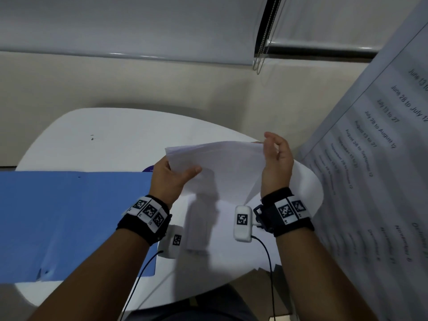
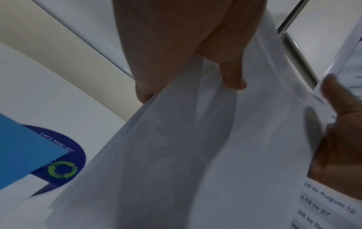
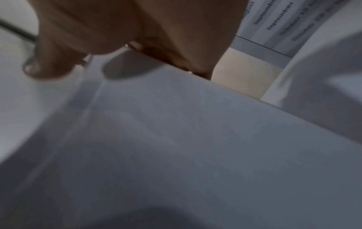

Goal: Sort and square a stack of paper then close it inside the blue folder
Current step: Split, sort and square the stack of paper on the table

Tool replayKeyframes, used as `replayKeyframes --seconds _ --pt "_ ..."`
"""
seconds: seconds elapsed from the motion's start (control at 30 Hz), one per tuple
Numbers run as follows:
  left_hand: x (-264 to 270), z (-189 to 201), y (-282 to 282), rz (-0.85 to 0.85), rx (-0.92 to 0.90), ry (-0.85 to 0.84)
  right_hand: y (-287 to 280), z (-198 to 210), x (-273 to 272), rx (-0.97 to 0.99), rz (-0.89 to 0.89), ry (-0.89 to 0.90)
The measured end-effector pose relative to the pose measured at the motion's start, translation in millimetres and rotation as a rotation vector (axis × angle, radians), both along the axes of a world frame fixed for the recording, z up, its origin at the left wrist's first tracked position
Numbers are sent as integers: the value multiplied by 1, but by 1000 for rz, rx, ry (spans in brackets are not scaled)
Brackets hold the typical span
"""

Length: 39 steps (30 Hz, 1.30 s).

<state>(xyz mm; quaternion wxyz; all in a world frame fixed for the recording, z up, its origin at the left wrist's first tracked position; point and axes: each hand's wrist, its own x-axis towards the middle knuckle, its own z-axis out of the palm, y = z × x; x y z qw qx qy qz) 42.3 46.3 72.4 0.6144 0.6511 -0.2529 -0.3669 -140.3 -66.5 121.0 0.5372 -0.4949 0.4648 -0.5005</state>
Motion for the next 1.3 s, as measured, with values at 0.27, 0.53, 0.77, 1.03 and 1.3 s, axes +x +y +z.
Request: replayKeyframes --seconds 0.27,0.53,0.77,1.03,1.3 --pt "7 6 -4 -35 -51 -18 -5 0 -16 -89 237 198" --pt "0 5 -5 -73 -16 16 7 -10 -10 104 117 42" --pt "-4 7 -5 -57 -43 44 11 -11 -8 51 22 -46" --pt "1 2 -8 -61 -26 17 1 7 1 -69 -85 -50" --pt "1 7 -6 -48 -48 44 3 -1 -13 -115 105 67"
